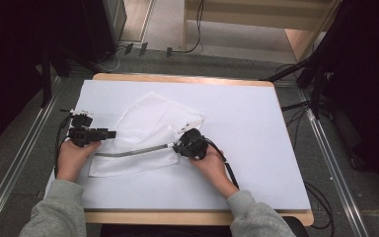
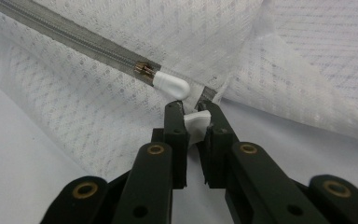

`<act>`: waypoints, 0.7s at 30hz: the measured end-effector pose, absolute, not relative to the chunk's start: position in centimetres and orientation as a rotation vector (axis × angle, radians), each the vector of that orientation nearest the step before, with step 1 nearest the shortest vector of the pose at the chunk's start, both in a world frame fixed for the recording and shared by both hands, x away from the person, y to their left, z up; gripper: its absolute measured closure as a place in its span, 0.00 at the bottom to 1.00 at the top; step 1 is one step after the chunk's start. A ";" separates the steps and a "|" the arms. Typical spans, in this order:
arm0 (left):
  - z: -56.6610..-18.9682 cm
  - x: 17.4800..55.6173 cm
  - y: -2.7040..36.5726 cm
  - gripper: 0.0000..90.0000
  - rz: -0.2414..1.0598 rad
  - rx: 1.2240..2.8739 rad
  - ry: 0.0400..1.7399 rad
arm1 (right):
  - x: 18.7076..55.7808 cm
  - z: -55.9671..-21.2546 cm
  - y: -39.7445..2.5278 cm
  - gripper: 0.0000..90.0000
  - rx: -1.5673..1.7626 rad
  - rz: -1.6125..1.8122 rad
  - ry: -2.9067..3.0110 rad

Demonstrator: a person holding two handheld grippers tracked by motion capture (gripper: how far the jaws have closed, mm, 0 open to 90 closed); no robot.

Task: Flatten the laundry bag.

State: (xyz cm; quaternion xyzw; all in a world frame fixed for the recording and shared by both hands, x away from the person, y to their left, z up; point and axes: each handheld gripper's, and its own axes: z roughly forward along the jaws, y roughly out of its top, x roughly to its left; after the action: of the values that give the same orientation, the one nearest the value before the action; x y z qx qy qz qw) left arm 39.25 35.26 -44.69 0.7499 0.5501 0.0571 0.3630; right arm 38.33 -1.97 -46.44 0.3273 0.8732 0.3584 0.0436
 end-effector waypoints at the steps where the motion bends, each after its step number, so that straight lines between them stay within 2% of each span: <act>1: -44.7 39.3 35.3 0.55 0.148 1.931 1.415 | 38.3 -46.4 -2.0 0.95 1.001 1.096 2.670; 21: -44.6 40.3 34.2 0.51 0.140 1.947 1.373 | 37.6 -45.3 -4.8 0.96 1.046 1.132 2.704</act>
State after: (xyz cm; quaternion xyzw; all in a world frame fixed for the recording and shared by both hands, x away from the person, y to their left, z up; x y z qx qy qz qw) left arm 40.32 34.20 -44.62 0.7584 0.5348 0.0546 0.3684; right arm 37.56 -4.82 -45.28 0.3361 0.8686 0.3637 0.0146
